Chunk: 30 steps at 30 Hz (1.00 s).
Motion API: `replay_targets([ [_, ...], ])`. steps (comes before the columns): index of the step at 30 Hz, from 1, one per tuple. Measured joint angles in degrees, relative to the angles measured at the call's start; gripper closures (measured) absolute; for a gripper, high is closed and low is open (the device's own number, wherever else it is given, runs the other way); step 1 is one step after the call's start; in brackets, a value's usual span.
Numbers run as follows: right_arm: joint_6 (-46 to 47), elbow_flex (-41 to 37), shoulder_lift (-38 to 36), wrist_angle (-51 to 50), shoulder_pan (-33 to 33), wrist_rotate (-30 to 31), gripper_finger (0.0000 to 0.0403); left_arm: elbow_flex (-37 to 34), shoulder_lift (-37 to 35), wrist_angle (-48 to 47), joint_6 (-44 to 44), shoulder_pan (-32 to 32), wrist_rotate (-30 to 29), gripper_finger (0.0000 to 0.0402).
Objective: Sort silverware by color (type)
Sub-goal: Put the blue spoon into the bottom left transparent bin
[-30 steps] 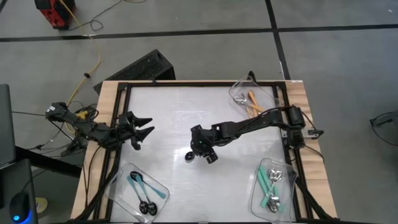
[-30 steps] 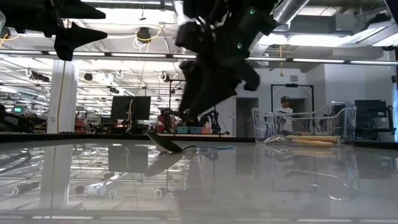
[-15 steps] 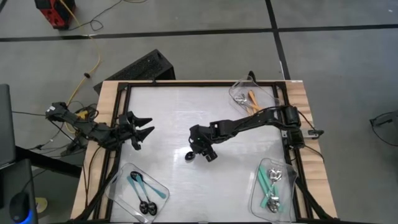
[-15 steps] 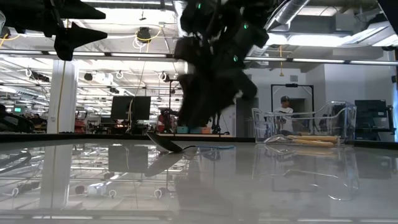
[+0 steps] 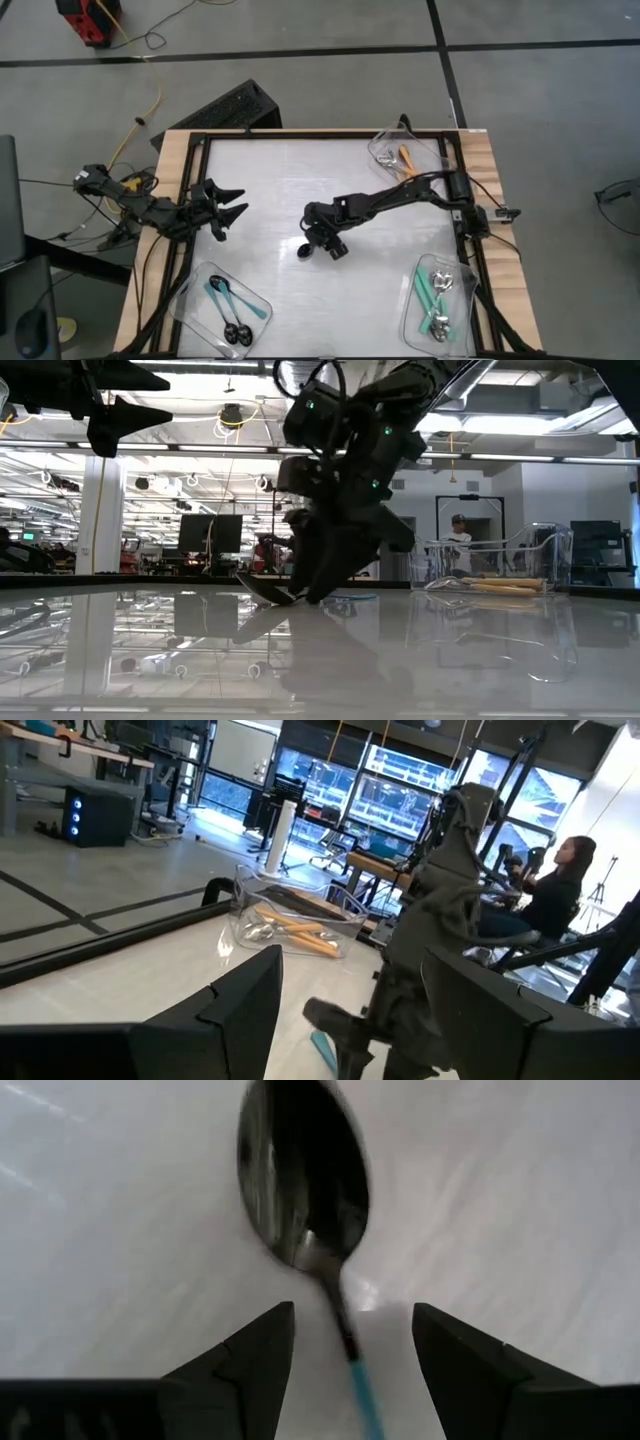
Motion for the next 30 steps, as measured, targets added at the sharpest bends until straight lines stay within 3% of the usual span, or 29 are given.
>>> replay_targets([
  [13,2.89,-0.10,0.05,-1.72,-2.35,-3.14,0.0212,0.00,0.02,-0.05,0.02,0.00,-0.19,0.0176],
  [30,4.49,-1.41,-0.06,-1.85,-2.36,-3.14,0.0312,0.00,0.02,-0.07,0.04,-0.01,-0.22,0.0176],
])
